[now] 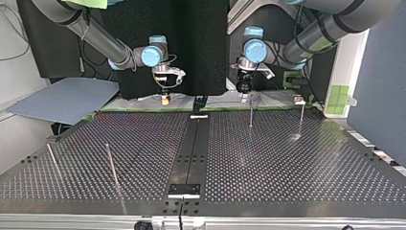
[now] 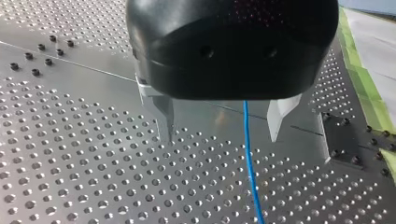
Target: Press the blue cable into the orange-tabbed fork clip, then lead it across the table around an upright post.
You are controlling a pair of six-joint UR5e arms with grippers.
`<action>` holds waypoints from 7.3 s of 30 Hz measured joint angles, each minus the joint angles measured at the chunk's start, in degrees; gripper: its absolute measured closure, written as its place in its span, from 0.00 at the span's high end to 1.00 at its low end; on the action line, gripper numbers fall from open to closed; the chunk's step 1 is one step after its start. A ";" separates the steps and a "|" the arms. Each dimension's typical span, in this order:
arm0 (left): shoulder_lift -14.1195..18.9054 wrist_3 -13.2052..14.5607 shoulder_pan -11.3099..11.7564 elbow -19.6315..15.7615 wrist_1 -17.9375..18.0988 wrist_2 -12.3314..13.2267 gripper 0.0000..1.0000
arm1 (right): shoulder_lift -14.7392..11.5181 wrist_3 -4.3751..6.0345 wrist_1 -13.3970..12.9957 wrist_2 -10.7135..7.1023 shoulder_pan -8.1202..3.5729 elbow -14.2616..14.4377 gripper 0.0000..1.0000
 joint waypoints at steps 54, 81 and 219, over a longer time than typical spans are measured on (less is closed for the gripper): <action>-6.77 2.38 -1.44 10.98 -4.59 -5.26 1.00 | 0.28 0.00 0.18 -0.18 0.35 -0.01 0.00; -10.25 3.35 -2.23 17.99 -12.05 -8.51 1.00 | 0.31 -0.06 0.41 -0.26 0.39 0.00 0.00; 18.13 4.74 -14.55 36.14 -34.46 -15.63 0.00 | -37.57 -0.57 26.41 0.51 -0.79 -8.42 0.00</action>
